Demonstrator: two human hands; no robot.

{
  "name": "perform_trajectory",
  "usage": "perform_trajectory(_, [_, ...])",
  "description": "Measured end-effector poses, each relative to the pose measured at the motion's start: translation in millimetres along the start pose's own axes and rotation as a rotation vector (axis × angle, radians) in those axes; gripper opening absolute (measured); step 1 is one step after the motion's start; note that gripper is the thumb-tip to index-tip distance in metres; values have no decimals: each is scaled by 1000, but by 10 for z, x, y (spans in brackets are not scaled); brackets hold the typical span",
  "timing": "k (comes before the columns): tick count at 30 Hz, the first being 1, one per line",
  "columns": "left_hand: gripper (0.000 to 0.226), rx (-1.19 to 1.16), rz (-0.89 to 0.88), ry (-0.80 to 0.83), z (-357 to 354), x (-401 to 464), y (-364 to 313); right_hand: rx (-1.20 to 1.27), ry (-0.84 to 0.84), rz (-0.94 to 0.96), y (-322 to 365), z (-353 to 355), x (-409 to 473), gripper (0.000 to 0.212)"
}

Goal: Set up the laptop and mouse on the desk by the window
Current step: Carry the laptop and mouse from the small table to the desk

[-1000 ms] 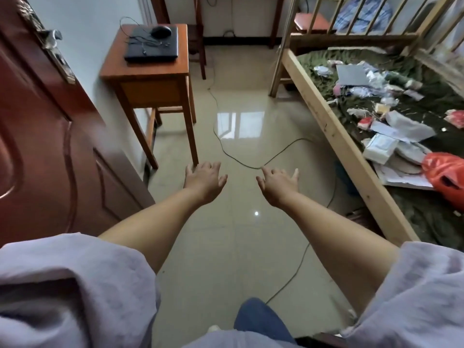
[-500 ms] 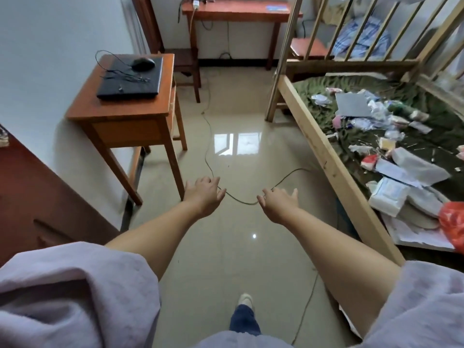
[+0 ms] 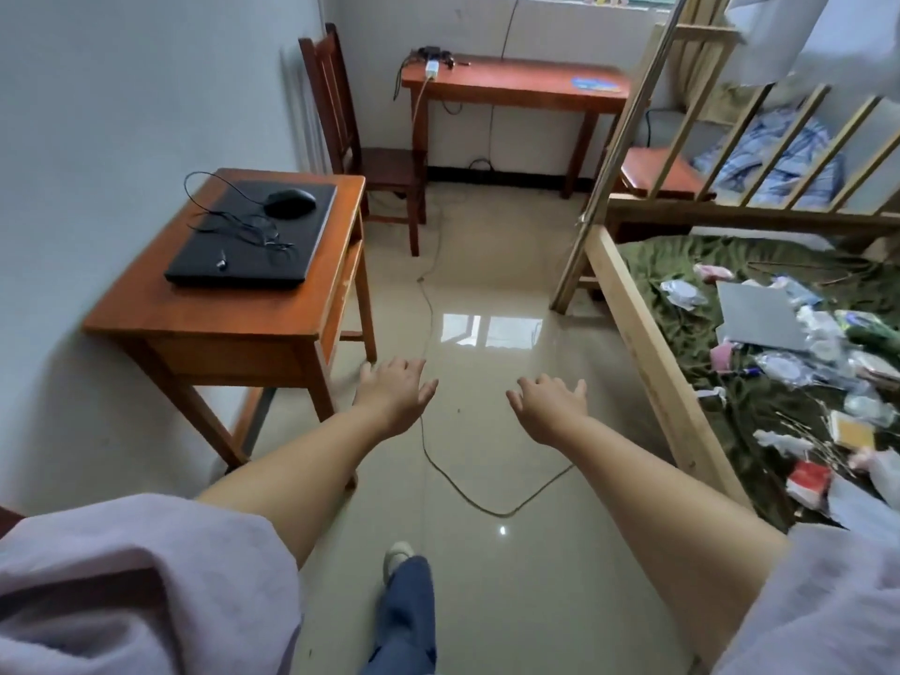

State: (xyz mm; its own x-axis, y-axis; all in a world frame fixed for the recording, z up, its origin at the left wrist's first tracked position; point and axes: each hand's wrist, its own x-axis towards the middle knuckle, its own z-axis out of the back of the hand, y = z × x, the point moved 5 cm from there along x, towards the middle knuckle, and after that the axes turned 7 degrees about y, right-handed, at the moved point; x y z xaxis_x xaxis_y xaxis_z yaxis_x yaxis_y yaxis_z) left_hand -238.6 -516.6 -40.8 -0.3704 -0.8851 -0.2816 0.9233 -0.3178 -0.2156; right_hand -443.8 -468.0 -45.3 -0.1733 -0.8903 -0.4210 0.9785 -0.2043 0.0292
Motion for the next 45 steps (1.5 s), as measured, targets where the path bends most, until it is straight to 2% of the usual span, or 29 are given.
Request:
perform_trajectory(6, [53,-20,18,-26,661,1290,465,-11,-47,21,226,739,1327,49])
perform_trajectory(12, [54,-105,66,-69,1129,2292,863,103,-70,128,473,1281,2472,45])
perform_trajectory(17, [41,-182,180,-94,1360,2930,1265,56,-44,237,790,1639,3469,42])
perform_trajectory(22, [38,-277,461,-220,1612,3427,1934,-79,-33,478,1505,2084,4589,39])
perform_trajectory(25, [34,-334,631,-281,1691,3500,2278,-95,-9,630,1982,2344,5058,38])
perform_trajectory(28, [33,-387,827,-316,1665,3389,2602,-236,3,774,2473,2527,5361,33])
perform_trajectory(33, [33,-383,1144,-376,1494,2918,3160,-411,42,993,3422,2510,5553,28])
perform_trajectory(37, [34,-432,1331,-412,1295,2630,3603,-545,1,1185,4206,2407,5561,23])
perform_trajectory(40, [34,-460,1422,-398,1178,2507,3812,-419,49,1188,4604,2417,5659,23])
perform_trajectory(42, [33,-445,1457,-417,1129,2451,3911,-313,73,1150,4809,2432,5821,34])
perform_trajectory(45, [28,-485,1534,-494,1120,2382,3987,-284,79,1081,5015,2433,6106,44])
